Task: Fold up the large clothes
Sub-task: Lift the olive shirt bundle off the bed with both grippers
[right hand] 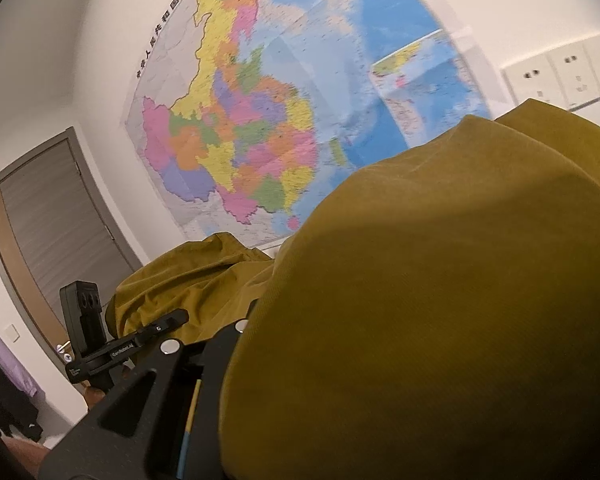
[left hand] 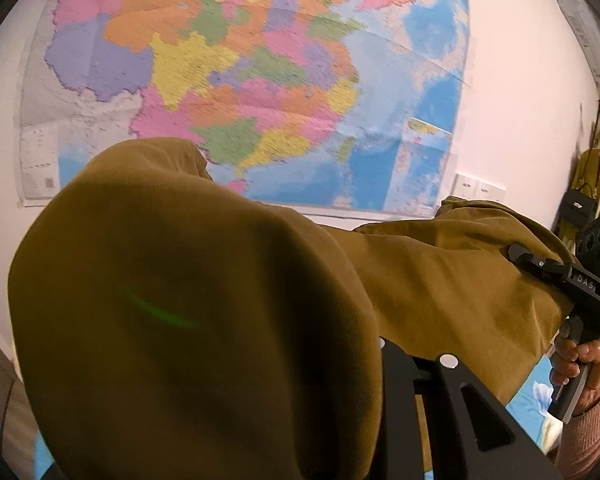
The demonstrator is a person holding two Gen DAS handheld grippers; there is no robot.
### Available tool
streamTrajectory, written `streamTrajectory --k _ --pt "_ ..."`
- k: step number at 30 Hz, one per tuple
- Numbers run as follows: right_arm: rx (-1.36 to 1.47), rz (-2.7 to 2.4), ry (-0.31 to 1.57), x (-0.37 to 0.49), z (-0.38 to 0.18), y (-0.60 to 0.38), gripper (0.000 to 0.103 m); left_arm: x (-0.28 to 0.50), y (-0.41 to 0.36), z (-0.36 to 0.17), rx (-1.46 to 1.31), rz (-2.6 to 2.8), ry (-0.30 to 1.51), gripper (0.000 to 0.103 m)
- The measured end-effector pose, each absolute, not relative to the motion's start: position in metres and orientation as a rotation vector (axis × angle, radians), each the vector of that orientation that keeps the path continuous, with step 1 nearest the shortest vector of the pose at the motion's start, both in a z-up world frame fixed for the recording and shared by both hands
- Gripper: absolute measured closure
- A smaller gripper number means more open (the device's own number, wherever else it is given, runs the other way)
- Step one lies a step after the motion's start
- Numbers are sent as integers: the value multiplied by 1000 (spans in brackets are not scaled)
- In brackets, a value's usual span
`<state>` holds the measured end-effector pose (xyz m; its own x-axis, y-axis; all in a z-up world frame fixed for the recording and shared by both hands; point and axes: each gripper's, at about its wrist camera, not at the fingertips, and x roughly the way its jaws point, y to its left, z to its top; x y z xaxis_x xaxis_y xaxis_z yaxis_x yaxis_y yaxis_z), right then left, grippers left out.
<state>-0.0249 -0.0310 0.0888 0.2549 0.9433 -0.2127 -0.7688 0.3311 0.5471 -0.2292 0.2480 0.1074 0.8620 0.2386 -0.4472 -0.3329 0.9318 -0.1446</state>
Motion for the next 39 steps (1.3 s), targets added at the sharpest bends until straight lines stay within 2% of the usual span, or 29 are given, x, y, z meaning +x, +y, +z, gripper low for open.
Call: streamTrajectory --k 18,39 --pt "362 1348 595 -14 104 84 87 -249 328 133 -172 513 418 80" --pt "342 1472 634 -19 92 207 87 -266 431 130 -195 737 411 81"
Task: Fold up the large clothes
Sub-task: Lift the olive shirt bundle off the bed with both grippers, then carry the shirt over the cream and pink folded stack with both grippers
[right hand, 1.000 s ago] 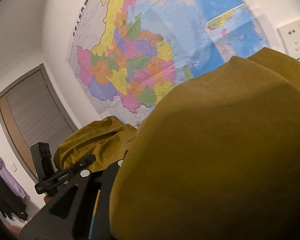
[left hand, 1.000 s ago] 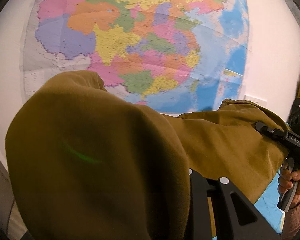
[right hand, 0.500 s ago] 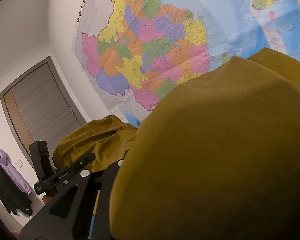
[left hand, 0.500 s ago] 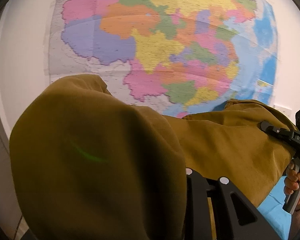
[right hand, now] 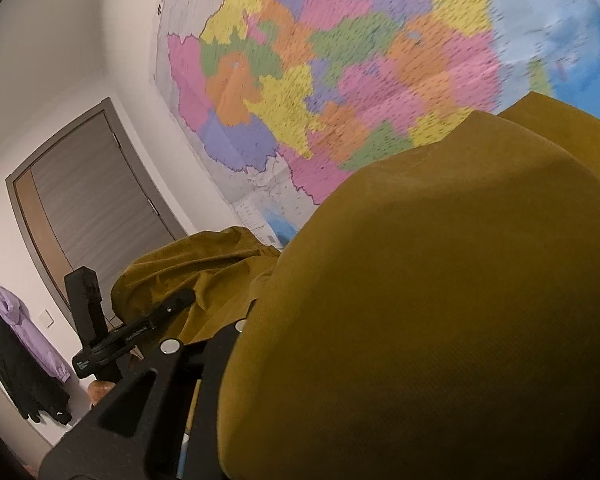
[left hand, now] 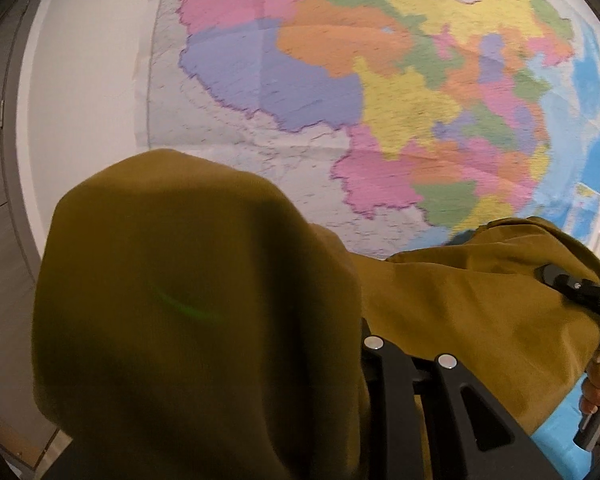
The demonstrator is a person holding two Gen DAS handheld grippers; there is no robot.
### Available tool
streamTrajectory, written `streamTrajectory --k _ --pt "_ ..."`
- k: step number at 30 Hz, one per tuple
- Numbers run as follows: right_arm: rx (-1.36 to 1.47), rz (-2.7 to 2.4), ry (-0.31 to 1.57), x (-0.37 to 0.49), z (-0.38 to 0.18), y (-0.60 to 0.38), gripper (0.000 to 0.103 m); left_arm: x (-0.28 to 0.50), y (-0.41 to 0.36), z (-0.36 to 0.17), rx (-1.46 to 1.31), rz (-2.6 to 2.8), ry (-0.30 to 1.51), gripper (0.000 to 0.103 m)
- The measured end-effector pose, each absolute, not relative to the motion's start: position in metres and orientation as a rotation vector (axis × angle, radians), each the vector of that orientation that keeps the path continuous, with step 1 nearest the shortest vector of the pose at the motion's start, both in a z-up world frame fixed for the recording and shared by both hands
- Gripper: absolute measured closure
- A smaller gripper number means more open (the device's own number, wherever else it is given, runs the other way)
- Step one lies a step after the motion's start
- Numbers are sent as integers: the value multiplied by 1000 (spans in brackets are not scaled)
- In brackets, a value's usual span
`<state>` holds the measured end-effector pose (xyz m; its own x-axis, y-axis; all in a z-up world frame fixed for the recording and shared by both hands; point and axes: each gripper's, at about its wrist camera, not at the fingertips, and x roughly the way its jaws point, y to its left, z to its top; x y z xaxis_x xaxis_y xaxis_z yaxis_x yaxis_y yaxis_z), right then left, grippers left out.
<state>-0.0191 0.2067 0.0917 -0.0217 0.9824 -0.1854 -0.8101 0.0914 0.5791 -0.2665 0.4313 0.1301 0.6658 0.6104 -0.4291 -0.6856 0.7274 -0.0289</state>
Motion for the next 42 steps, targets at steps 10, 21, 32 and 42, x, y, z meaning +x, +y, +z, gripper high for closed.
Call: streamTrajectory --k 10,21,32,42 --pt "252 1503 679 -43 49 282 87 -265 516 94 -248 899 450 81" --pt "93 1531 888 -54 -24 273 64 -269 569 -11 -415 936 607 67" --pt "-58 1501 617 -46 38 158 59 -309 525 2 -336 1072 535 40" --pt "6 1375 942 16 -20 225 63 -324 469 25 -277 1007 407 40"
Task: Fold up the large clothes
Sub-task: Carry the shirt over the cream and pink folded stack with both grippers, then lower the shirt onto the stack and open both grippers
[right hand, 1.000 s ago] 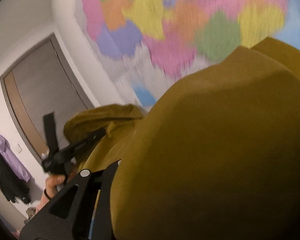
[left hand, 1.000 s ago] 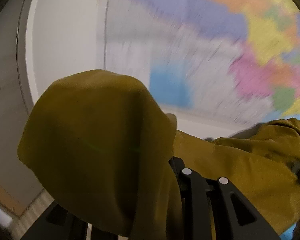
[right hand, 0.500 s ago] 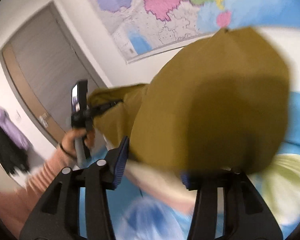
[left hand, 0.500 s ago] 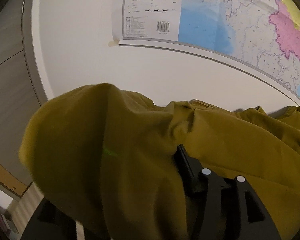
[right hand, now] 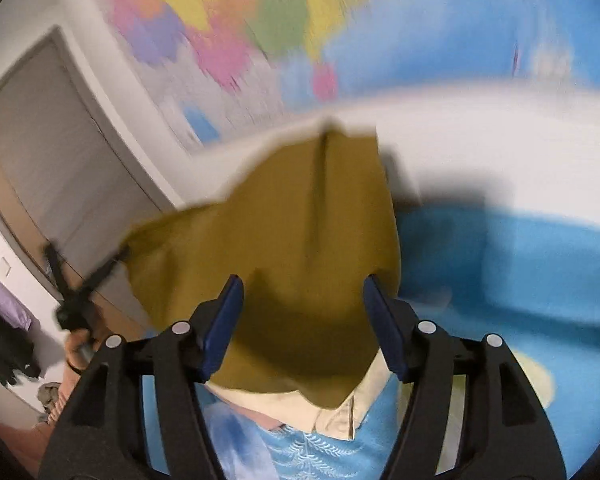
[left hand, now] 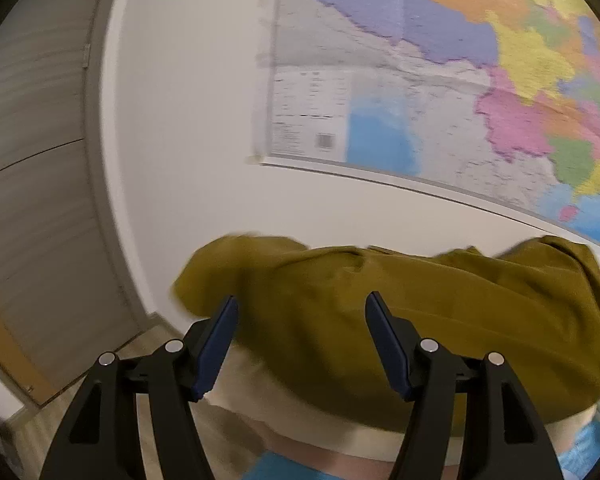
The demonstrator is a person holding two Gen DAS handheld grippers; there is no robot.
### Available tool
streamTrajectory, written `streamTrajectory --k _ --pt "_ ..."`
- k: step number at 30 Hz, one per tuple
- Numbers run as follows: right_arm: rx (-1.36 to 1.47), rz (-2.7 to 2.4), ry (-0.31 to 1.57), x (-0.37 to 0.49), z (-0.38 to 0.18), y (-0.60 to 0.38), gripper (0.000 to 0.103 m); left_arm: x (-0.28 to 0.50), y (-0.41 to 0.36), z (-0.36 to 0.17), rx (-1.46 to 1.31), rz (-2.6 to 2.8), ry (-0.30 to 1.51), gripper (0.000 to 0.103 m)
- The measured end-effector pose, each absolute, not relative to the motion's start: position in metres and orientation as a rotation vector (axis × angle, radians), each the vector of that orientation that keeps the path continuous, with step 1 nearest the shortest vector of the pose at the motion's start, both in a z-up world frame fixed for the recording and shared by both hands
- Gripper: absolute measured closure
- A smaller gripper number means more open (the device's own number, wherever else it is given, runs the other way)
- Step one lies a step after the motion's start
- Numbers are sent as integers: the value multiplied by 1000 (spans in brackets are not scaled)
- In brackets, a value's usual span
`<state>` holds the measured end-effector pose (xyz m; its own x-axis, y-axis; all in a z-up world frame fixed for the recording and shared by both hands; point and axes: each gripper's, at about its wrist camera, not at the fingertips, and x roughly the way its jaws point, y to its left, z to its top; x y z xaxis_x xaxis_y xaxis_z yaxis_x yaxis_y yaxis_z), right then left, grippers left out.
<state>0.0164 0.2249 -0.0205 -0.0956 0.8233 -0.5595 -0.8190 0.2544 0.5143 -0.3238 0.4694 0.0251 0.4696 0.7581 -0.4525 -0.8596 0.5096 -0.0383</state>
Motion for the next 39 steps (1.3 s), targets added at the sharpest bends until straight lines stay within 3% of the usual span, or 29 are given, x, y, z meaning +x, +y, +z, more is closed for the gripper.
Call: streamTrajectory --k 2,3,6,10,12,20,27,34,39 --pt "-26 1420 948 0 -32 223 84 -314 470 18 -299 947 432 40" --pt "-37 1428 951 -5 -35 222 88 -309 474 14 -305 919 452 40" --pt "-51 1411 1002 -8 -43 218 88 -287 483 -5 -294 909 515 39" --pt "-108 1380 1006 -15 -30 207 73 -282 491 -13 -317 898 532 39" --pt "-135 1383 939 -24 -11 197 54 -282 489 -10 -315 889 519 39" --pt "-155 1328 683 -51 34 192 52 -294 455 7 -246 872 450 31" --pt "-174 1394 643 -61 39 238 43 -288 430 13 -221 823 434 27" --pt "-210 1303 787 -29 -4 281 47 -271 435 -1 -232 798 487 27" --pt "-133 1312 861 -19 -19 270 47 -269 454 -15 -325 758 509 20"
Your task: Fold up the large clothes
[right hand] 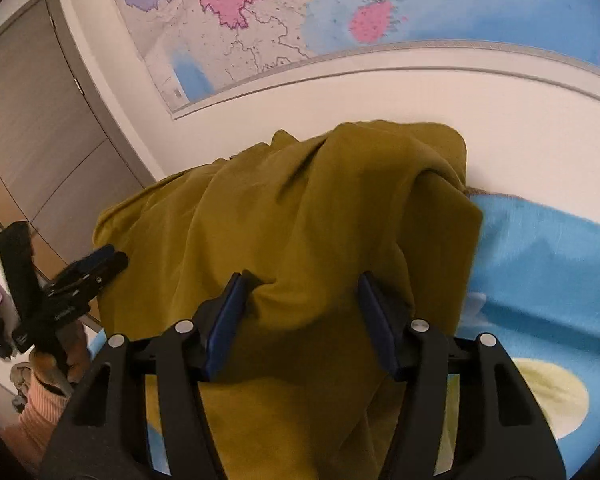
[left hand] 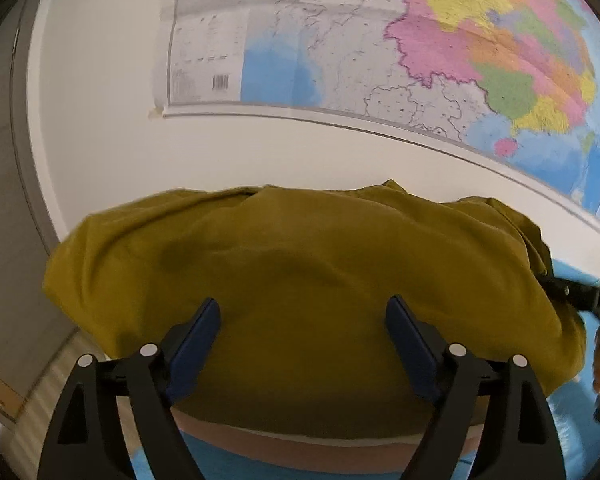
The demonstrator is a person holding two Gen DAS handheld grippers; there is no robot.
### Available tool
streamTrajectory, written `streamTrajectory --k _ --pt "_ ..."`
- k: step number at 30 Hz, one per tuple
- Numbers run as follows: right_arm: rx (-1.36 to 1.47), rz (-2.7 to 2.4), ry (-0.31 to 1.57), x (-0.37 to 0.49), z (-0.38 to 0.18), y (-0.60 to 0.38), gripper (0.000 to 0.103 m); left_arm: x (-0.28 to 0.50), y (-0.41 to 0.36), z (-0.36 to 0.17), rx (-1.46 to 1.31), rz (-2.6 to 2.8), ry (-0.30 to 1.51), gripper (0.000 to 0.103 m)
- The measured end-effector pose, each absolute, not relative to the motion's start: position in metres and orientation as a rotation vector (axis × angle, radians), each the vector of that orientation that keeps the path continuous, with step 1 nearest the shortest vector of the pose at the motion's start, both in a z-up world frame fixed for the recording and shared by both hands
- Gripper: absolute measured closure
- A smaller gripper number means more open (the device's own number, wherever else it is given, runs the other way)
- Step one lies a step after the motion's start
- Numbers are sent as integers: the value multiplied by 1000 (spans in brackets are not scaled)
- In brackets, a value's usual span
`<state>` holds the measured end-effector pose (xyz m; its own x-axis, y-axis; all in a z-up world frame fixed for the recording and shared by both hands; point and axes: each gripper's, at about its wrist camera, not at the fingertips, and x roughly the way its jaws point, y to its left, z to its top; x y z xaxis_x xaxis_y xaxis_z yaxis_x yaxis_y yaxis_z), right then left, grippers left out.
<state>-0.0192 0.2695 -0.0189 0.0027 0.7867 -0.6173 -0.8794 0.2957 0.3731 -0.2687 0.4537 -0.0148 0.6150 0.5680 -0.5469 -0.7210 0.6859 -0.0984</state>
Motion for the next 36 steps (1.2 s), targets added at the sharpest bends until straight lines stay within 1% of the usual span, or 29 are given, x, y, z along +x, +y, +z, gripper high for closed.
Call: streamTrajectory --k 4,9,12,16,18,20,21,23,24,25,26,31,33,36 --pt "-123 1340 818 -36 -4 248 44 -274 441 -6 -315 774 484 22" --pt "-177 1387 689 -78 5 223 44 -279 409 -2 -305 724 454 21" --pt "-242 1387 694 -92 -5 224 46 -268 392 -9 -280 689 478 18" --pt "-237 1365 671 -98 -7 214 44 -263 374 -18 -261 724 490 15" --pt "-231 1361 652 -104 -4 209 38 -267 367 -16 -285 705 479 9" --pt "-225 1364 627 -113 1 198 32 -271 358 -12 -279 716 458 7" --pt "-228 1359 615 -117 1 196 27 -274 351 -11 -266 727 448 7" --pt "-225 1343 598 -124 1 188 23 -279 340 -11 -268 743 448 7" --pt "-221 1342 599 -127 -1 184 17 -281 336 -11 -274 749 448 7" --pt "-228 1337 603 -132 -3 180 14 -282 332 -13 -283 758 458 7" --pt "-236 1330 600 -134 -4 178 12 -284 327 -14 -298 759 468 7" --pt "-256 1315 596 -152 -11 164 10 -293 308 -20 -342 758 484 7" --pt "-251 1318 593 -159 -13 157 7 -295 301 -21 -341 764 492 7" --pt "-252 1315 597 -166 -17 147 6 -299 291 -24 -354 768 500 7"
